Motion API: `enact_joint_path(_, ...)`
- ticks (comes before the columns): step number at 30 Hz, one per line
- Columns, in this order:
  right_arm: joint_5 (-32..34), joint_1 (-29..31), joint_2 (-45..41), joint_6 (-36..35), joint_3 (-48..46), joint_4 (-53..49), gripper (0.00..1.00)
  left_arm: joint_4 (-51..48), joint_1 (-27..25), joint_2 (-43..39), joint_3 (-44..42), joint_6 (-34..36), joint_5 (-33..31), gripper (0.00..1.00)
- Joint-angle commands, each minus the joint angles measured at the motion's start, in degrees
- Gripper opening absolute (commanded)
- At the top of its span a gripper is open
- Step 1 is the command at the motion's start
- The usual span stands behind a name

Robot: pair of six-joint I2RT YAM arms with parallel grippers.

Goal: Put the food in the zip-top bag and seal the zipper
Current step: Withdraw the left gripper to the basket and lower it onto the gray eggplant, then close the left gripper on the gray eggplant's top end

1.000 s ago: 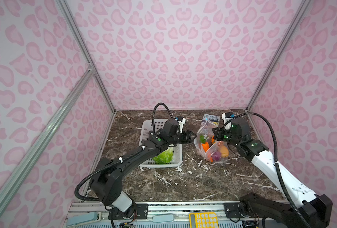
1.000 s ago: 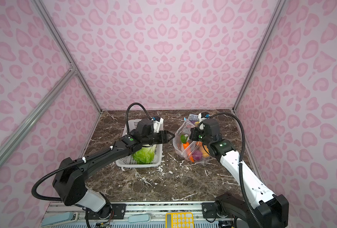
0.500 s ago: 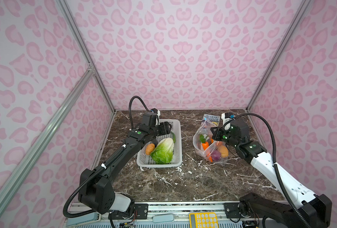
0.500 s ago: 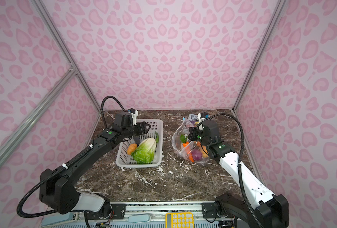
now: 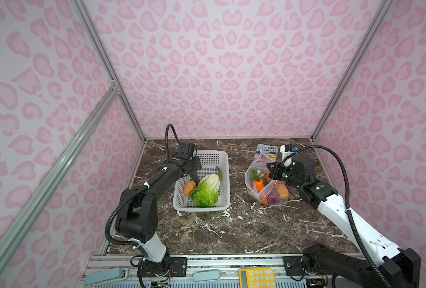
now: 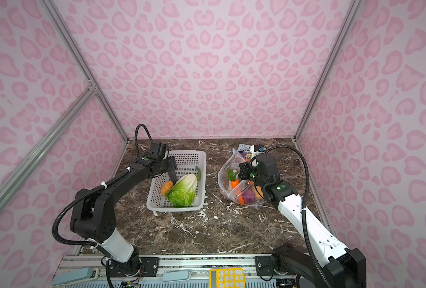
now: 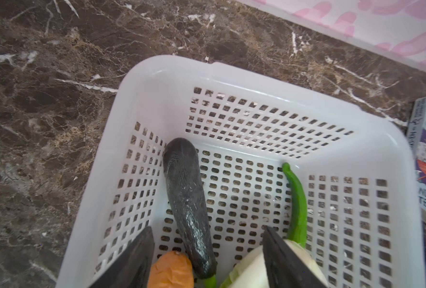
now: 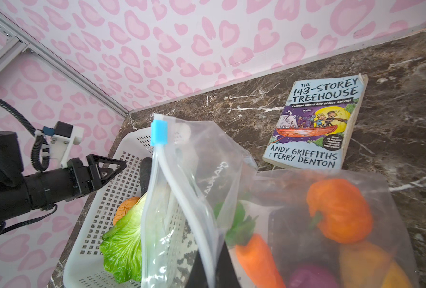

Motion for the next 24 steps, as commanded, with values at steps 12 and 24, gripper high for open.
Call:
enact_joint_path(12,0.7,-0.3,1.6,-0.3,0.2,1.6,0.0,-0.6,0.2,10.3,2.6,-2.5,-1.9,0.69)
enact_joint_path(24,0.8,-0.6,1.8,-0.8,1.0,0.2,0.0,0.1,0.3,16.9,6.1,-2.8,-1.6,0.65)
